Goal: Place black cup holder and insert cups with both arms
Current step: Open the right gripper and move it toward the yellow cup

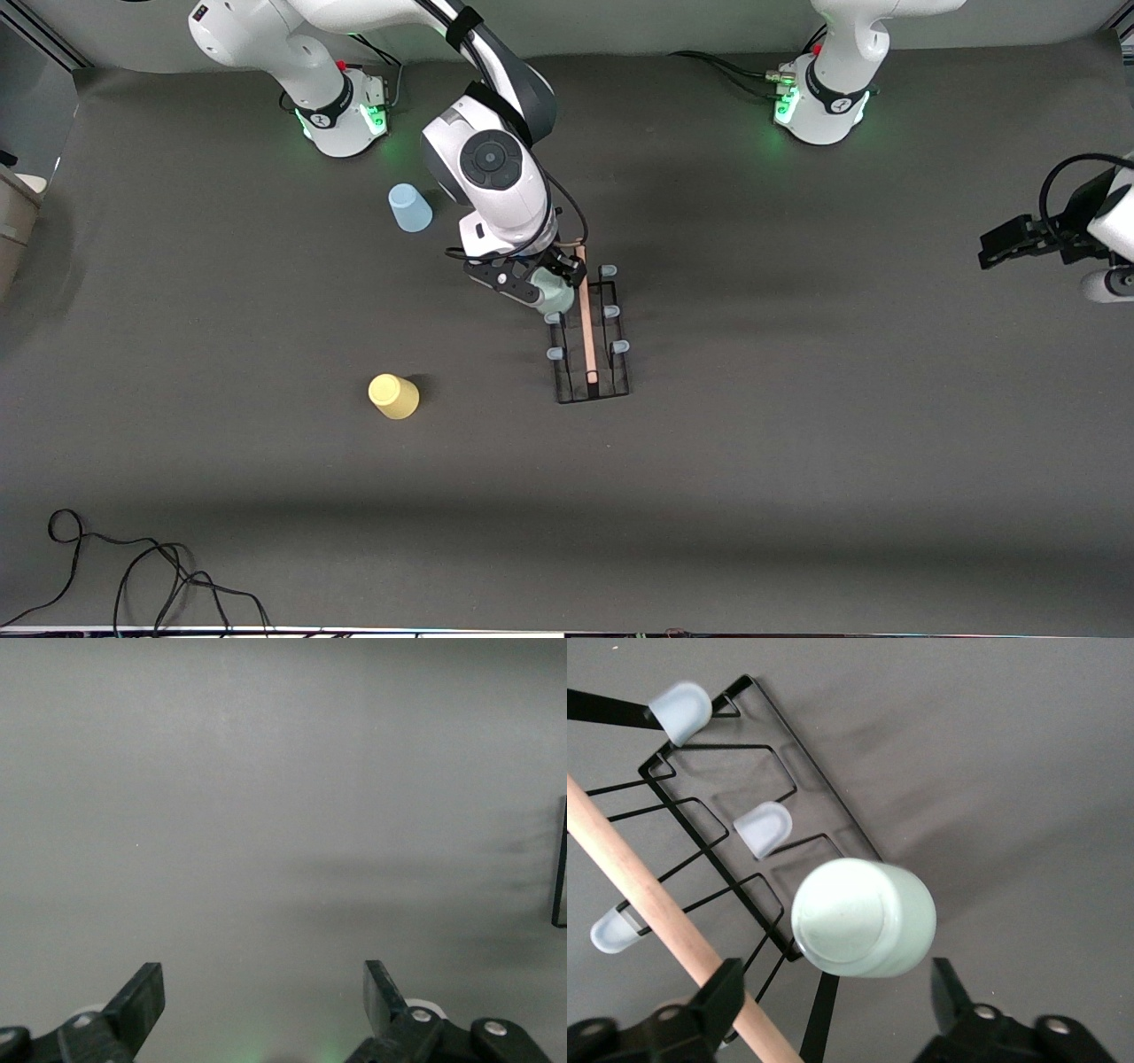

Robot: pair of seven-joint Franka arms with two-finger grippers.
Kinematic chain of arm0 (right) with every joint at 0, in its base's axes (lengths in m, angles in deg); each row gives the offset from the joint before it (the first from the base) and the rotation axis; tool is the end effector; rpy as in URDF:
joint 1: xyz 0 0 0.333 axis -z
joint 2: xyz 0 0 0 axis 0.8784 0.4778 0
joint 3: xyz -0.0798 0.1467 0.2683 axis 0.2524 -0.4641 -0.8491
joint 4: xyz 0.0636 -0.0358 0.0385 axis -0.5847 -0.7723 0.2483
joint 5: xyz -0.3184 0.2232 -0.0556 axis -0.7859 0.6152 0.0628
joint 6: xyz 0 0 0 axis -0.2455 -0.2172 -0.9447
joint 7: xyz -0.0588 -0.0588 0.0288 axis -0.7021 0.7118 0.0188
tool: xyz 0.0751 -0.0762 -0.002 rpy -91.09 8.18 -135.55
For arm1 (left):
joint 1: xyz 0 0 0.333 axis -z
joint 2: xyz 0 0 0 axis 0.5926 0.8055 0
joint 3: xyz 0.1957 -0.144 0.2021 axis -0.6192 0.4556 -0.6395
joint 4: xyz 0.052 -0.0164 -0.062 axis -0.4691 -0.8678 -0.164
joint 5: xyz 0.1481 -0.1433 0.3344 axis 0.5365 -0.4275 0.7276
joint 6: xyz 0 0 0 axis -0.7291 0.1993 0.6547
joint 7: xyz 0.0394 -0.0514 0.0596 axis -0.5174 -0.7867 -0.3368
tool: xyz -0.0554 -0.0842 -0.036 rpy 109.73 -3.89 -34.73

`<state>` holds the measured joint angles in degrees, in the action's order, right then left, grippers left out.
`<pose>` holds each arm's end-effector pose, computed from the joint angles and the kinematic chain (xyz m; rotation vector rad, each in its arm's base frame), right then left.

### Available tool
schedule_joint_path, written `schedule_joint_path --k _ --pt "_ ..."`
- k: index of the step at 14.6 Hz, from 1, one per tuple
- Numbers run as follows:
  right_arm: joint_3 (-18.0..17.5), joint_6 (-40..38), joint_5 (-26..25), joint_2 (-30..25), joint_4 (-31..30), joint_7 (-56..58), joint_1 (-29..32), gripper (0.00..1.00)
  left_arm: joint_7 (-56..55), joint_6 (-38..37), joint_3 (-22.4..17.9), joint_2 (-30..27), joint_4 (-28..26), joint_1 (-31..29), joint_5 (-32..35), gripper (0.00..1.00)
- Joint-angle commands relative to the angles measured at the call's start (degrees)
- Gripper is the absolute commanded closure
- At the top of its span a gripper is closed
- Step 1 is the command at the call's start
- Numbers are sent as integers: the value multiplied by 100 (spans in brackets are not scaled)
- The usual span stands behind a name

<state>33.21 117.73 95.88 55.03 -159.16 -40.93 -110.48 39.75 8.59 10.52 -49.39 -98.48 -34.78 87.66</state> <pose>0.4625 0.4598 0.3350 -2.9609 0.7894 0.1288 0.5538 0.0043 0.6020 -3.1160 -0.0625 0.1184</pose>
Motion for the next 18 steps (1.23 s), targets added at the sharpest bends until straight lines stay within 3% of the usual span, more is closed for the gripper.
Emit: schedule_joint_path --k 1,4,7,12,15,18 --pt "80 -15 1 42 163 -148 -46 0 74 -234 74 29 408 28 83 0" --pt "142 -85 1 -150 172 -8 42 0 100 -243 302 135 444 28 135 0" --pt "492 -487 18 -423 224 465 42 0 294 -243 320 135 383 2 136 0" --pt "1405 -1859 80 -547 778 2071 42 0 241 -146 259 135 356 -270 4 0" --pt "2109 -1949 89 -503 744 3381 51 0 285 -102 250 143 304 -288 4 0" --pt "2234 -1704 89 -231 708 4121 506 0 294 -163 250 135 286 -288 4 0"
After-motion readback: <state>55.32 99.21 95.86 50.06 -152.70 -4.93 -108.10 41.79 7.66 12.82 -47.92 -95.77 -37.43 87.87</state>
